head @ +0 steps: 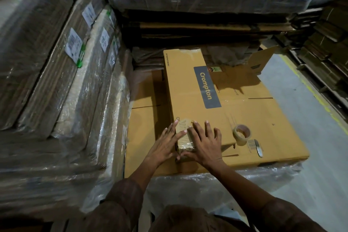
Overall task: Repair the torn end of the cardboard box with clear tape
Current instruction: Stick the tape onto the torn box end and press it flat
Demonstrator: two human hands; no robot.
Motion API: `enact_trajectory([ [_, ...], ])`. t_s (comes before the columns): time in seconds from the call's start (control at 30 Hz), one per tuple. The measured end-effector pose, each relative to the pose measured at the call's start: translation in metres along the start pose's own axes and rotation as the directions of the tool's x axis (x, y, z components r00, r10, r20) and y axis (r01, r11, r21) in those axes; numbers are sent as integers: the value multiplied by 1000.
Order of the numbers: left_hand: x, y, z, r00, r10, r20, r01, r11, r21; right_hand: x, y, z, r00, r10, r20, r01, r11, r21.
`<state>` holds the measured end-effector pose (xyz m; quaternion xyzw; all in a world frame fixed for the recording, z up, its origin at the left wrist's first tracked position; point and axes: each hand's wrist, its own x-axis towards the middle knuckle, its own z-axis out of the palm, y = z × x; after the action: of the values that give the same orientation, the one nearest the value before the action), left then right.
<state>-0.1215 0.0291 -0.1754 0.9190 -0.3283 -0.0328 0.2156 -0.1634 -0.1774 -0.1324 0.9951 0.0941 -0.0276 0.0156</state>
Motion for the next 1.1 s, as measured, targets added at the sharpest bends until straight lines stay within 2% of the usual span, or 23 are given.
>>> enact_trajectory([
  [0.13,2,2,2,1000,-7,-1,7,998,-62,-2,8,-2,998,-68,3,68,998,-4],
  [0.23,5,0,-3,999,40,16,-37,990,-139,-6,19,-9,988,-92,-120,104,990,100],
  [0.3,4,7,-11,1000,8,28,-2,979,-202,-7,23,-16,955,76,-287,10,958,288],
  [0.37,3,21,-17,997,-56,-56,35,945,-326,-3,27,-27,852,403,-333,-190,832,521],
  [0.4,5,30,-18,985,-129,-115,72,911,-405,2,34,-31,774,566,-283,-315,732,603],
  [0.47,18,49,-24,921,-349,-171,207,814,-543,9,53,-41,639,769,-18,-571,490,659],
  [0.53,38,66,-28,803,-587,-105,393,653,-648,13,74,-46,575,754,316,-719,283,634],
  [0.57,47,72,-30,749,-660,-48,457,568,-684,14,81,-49,590,674,445,-737,225,638],
  [0.6,53,76,-30,726,-688,-11,488,527,-696,14,85,-53,623,584,520,-733,204,649],
  [0.7,57,75,-21,741,-671,-14,508,575,-641,18,87,-65,677,502,539,-720,298,627],
  [0.83,63,59,-25,776,-630,-22,465,596,-655,29,89,-93,710,499,498,-703,550,451],
  [0.93,65,41,-32,794,-607,20,459,578,-675,34,90,-118,745,478,466,-662,617,425],
  [1.0,62,30,-31,766,-640,56,494,531,-689,39,83,-130,771,421,478,-626,639,446],
  [1.1,53,19,-25,647,-760,63,604,460,-651,49,61,-128,811,333,481,-555,697,454],
])
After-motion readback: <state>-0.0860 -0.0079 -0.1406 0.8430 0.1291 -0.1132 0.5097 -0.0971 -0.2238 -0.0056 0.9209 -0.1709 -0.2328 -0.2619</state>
